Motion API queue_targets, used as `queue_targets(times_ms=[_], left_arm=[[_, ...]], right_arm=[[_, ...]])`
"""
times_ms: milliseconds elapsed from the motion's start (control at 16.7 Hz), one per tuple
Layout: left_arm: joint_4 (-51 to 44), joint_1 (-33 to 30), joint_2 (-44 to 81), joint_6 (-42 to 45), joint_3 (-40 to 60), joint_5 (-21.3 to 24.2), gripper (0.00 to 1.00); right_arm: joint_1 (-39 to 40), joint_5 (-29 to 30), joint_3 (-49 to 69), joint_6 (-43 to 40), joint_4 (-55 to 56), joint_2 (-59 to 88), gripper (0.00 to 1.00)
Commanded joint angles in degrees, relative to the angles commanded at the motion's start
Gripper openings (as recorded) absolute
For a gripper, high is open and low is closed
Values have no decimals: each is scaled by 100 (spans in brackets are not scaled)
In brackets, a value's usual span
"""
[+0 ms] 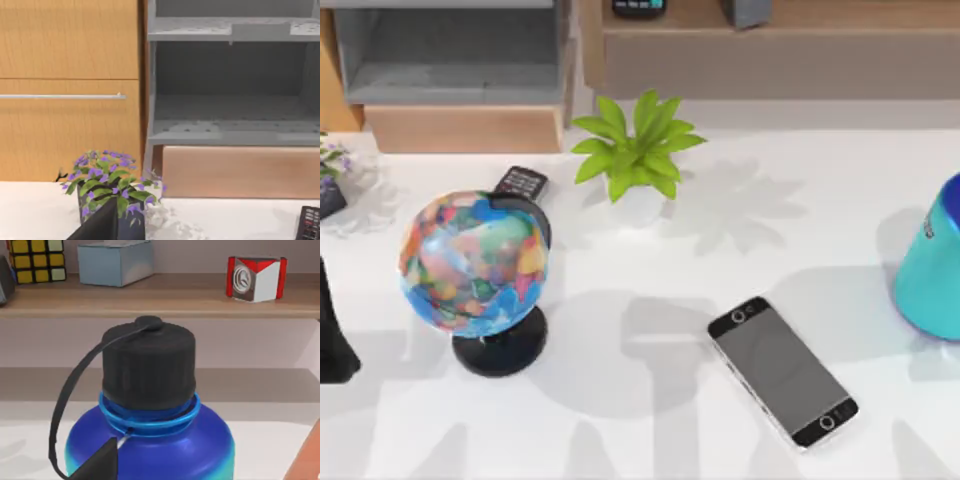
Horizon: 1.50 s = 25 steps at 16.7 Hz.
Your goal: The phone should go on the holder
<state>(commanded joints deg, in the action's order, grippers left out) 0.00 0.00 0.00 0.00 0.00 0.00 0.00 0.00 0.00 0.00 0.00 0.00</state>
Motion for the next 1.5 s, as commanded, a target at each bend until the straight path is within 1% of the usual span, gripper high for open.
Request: queue_targets(times_ms=[180, 300, 540, 780, 1140, 1320, 1500], left_arm=[[0, 0, 0, 0, 0, 0, 100], [0, 0, 0, 0, 0, 0, 100], [0, 0, 0, 0, 0, 0, 100], [0, 0, 0, 0, 0, 0, 100], [0, 0, 0, 0, 0, 0, 100], [0, 0, 0, 0, 0, 0, 100], [0, 0, 0, 0, 0, 0, 100]], right_arm=[[11, 6, 57, 4, -29, 57, 100], [77, 38, 354, 20, -183, 354, 100], [433, 154, 1619, 45, -842, 1597, 100], [1126, 255, 3387, 16, -1889, 3452, 100], [2485, 272, 5940, -12, -3817, 6779, 100], [3021, 225, 6790, 84, -4732, 8350, 100], [3375, 149, 7269, 237, -5400, 9578, 100]])
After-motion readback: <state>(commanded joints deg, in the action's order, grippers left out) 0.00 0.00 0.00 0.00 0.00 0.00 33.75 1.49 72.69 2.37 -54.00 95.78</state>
